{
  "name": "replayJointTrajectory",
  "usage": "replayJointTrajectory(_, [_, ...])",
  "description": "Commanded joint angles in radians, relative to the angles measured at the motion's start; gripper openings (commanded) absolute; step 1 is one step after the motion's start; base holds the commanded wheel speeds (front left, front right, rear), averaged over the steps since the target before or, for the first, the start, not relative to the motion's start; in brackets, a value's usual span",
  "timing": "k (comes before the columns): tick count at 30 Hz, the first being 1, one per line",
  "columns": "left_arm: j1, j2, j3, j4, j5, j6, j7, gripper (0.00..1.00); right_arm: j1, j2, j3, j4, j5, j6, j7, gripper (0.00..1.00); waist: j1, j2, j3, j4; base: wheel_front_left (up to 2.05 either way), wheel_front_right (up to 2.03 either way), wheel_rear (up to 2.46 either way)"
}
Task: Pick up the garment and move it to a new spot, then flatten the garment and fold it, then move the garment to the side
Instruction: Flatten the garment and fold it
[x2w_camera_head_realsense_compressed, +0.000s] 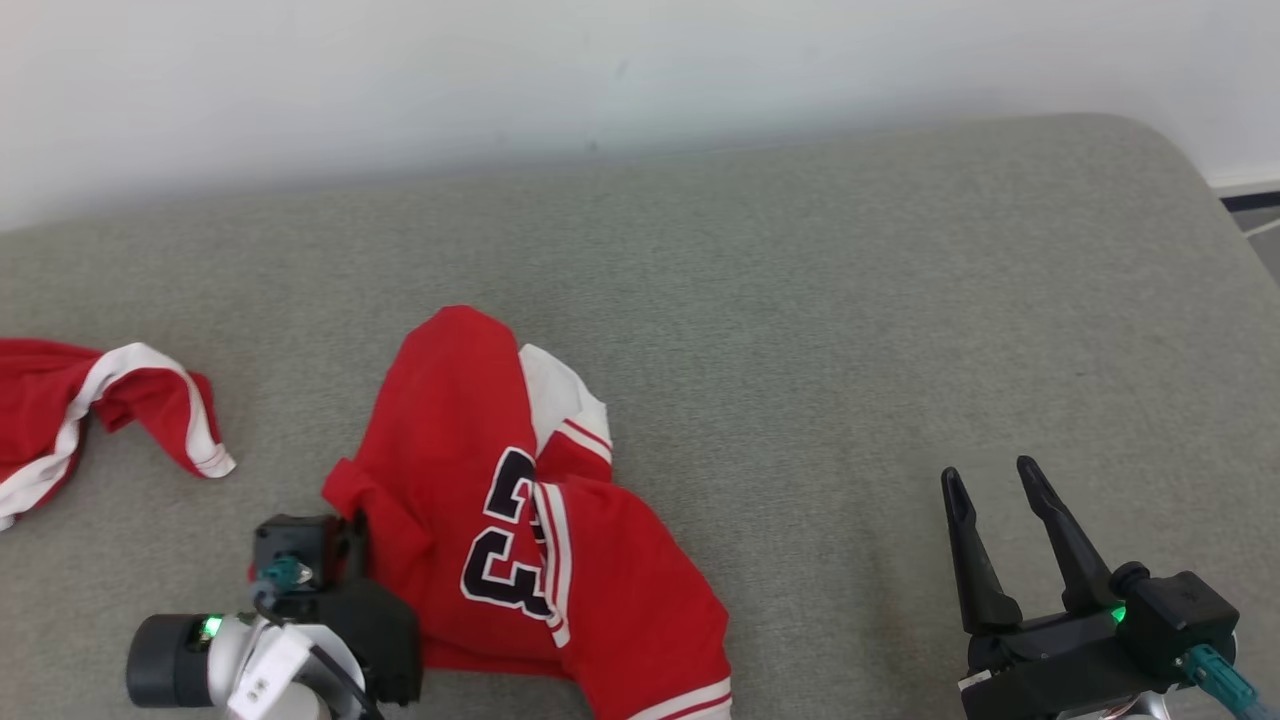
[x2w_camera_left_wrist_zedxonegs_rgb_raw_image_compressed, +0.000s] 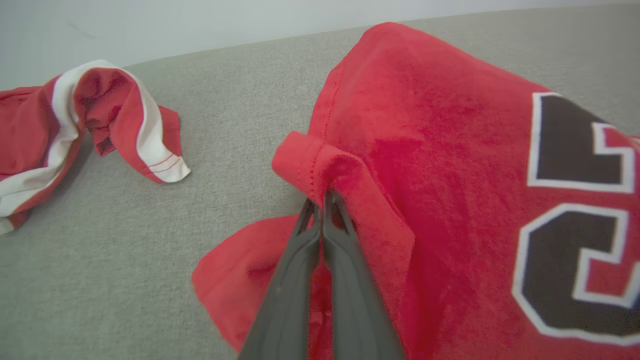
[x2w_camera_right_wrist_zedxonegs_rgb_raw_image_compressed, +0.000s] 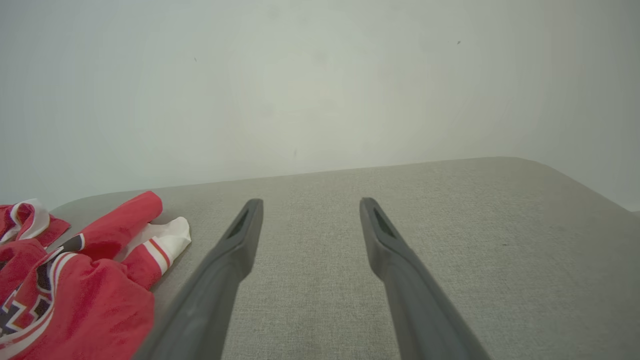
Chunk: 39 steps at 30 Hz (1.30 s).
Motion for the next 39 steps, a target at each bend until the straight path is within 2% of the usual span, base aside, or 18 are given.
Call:
replayJointTrajectory(1, [-0.034,-0.006,0.022,0.064,-0.028,0.002,-0.015,0.5,-0.005,-0.002,-0.004,0.0,0.005,0.0,-0.001,1.0,0.0,-0.0001,0.003,-0.037,0.0,0.0,0.0])
replayJointTrajectory(2, [-0.044,-0.013,0.032,0.096,-0.035,0.006,-0.024,0.8,-0.003,-0.002,-0.006,-0.001,0.005,0.0,-0.002,1.0,0.0,-0.0001,0.003,-0.043,0.0,0.0,0.0])
replayJointTrajectory(3, [-0.051,-0.021,0.044,0.121,-0.047,0.007,-0.038,1.0,-0.001,-0.002,-0.01,-0.001,0.003,0.0,-0.002,1.0,0.0,-0.0001,0.002,-0.047,0.0,0.0,0.0])
replayJointTrajectory(9, [-0.048,-0.03,0.107,0.179,-0.108,0.006,-0.137,1.0,0.011,-0.002,-0.017,-0.003,-0.004,0.0,-0.002,1.0,0.0,-0.0001,-0.004,-0.041,0.0,0.0,0.0])
replayJointTrajectory(14, [0.008,-0.017,0.162,0.106,-0.149,0.009,-0.245,1.0,0.003,-0.002,0.007,-0.009,-0.025,0.0,-0.002,1.0,0.0,-0.0001,-0.016,-0.008,0.0,0.0,0.0])
replayJointTrajectory(18, [0.067,-0.001,0.189,-0.002,-0.17,-0.002,-0.297,1.0,-0.002,-0.002,0.024,-0.01,-0.043,0.0,-0.002,1.0,0.0,-0.0001,-0.029,0.024,0.0,0.0,0.0])
replayJointTrajectory(22, [0.107,0.012,0.19,-0.098,-0.155,0.004,-0.32,1.0,-0.008,-0.003,0.043,-0.008,-0.059,0.0,-0.002,1.0,0.0,-0.0001,-0.038,0.044,0.0,0.0,0.0])
replayJointTrajectory(28, [0.189,0.031,0.181,-0.225,-0.123,-0.017,-0.345,1.0,0.009,-0.009,0.085,0.005,-0.081,0.0,-0.002,1.0,0.0,-0.0001,-0.068,0.066,0.0,0.0,0.0])
replayJointTrajectory(39, [0.271,0.019,0.182,-0.23,-0.089,-0.039,-0.351,1.0,0.096,-0.005,0.081,-0.012,-0.102,0.0,-0.001,1.0,0.0,-0.0001,-0.133,0.068,0.0,0.0,0.0])
